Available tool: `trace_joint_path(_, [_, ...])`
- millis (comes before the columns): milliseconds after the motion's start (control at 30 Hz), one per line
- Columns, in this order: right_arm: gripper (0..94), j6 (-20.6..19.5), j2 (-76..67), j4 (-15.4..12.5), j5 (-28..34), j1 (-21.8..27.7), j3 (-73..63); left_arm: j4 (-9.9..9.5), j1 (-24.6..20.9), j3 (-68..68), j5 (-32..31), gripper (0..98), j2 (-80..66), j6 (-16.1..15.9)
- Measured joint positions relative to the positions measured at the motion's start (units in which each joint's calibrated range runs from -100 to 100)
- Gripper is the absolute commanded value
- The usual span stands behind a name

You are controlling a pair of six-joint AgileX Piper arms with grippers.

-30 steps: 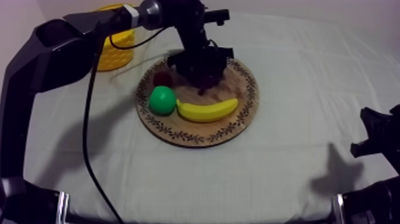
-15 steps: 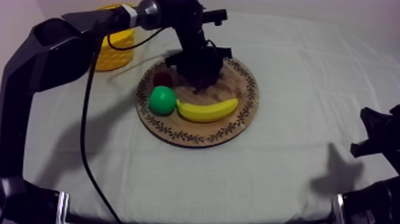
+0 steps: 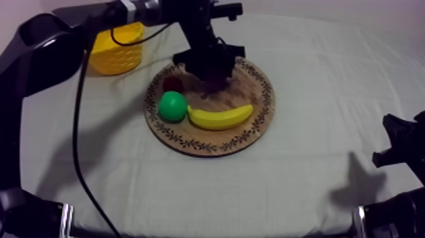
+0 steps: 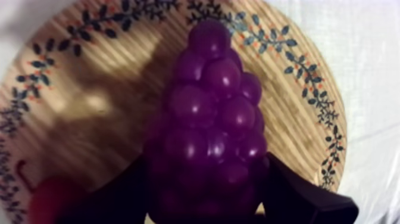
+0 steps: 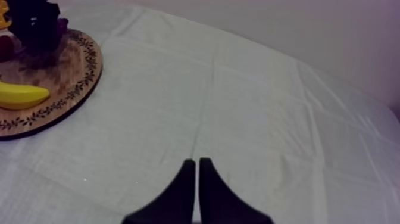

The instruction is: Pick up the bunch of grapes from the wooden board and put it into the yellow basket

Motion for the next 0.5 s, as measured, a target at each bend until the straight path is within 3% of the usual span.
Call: trace_joint_path(500, [0.5, 0.00, 0.00, 0.00, 0.00, 0.00, 0.00, -0.53, -0.81, 19.31, -4.98, 53.4, -23.67, -8.02])
